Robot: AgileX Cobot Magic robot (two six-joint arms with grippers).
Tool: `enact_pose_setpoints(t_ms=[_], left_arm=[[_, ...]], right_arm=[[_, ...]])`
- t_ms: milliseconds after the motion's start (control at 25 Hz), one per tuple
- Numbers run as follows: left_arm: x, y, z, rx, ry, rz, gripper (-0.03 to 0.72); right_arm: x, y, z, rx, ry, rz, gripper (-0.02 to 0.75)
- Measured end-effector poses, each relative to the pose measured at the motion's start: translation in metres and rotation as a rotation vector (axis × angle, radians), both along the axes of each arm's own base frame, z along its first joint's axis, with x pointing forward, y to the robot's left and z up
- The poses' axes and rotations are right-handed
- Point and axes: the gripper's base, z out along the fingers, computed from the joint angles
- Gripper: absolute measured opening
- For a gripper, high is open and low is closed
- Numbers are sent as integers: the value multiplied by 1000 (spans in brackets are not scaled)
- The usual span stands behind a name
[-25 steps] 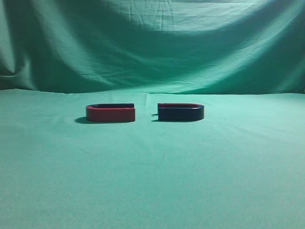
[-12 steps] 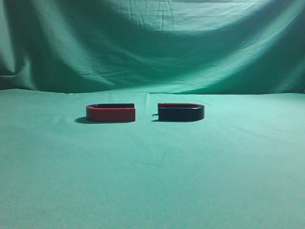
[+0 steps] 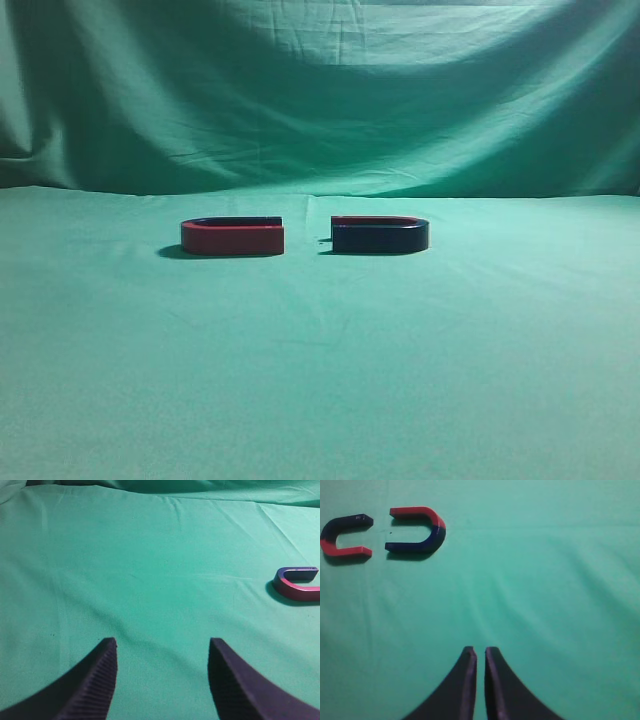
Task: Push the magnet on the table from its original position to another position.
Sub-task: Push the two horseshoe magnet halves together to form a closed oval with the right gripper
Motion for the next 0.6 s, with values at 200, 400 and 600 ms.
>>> enact_pose_setpoints(t_ms=[200, 400, 600], left_arm=[[0, 0, 0, 0, 0, 0, 372], [0, 0, 0, 0, 0, 0, 372], [0, 0, 0, 0, 0, 0, 372]], right_arm=[[32, 32, -7, -13, 53, 124, 490], [71, 63, -24, -71, 132, 160, 490], [102, 101, -50, -110, 182, 210, 490]])
